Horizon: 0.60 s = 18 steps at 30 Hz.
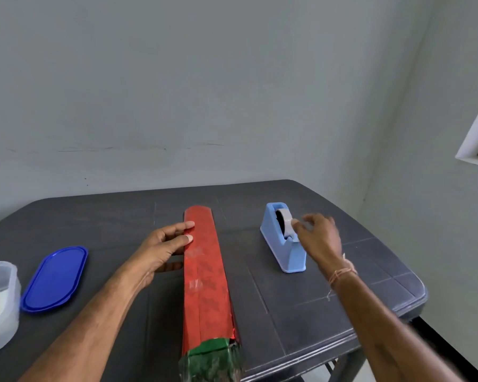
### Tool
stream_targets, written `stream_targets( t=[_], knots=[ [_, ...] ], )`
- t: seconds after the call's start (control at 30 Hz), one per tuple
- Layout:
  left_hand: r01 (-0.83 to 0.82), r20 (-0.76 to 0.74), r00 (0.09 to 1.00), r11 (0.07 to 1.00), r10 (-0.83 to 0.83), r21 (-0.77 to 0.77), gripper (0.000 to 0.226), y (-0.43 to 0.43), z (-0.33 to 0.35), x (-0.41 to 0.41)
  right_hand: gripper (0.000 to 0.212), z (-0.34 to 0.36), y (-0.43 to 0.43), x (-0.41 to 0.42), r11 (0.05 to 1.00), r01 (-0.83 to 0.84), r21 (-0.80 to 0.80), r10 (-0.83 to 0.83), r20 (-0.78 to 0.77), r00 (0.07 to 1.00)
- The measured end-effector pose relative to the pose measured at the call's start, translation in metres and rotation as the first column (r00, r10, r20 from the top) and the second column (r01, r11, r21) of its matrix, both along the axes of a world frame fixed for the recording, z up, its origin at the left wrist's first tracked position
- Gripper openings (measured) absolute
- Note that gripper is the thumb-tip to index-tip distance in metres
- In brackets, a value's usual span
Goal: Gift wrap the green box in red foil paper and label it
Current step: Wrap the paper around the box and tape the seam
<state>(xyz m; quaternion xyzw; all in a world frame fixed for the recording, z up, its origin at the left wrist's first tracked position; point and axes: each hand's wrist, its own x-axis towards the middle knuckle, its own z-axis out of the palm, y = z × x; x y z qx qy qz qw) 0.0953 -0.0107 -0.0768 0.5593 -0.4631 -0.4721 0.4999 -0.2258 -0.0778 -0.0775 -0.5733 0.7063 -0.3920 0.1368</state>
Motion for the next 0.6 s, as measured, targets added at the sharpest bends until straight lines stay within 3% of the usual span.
stream_targets(
  t=[0.1, 0.17, 0.4, 0.6],
  knots=[
    [-0.002, 0.009, 1.000, 1.000, 0.002, 0.005, 0.039, 0.000, 0.001, -0.002, 0.045, 0.000, -0.016, -0.019, 0.948, -0.118, 0.297, 0.040, 0.255, 0.966],
    [-0.006, 0.017, 1.000, 1.000, 0.005, 0.011, 0.043, 0.000, 0.002, -0.002, 0.045, 0.001, -0.021, -0.021, 0.899, -0.205, 0.386, 0.051, 0.372, 0.927],
    [-0.014, 0.052, 0.999, 1.000, 0.013, 0.016, 0.036, 0.002, 0.003, -0.004, 0.045, 0.023, -0.024, -0.020, 0.859, -0.275, 0.431, 0.006, 0.529, 0.849],
    [-0.018, 0.075, 0.997, 1.000, 0.018, -0.008, 0.039, -0.001, -0.001, -0.001, 0.039, 0.010, -0.017, -0.019, 0.903, -0.232, 0.361, -0.046, 0.619, 0.784]
  ],
)
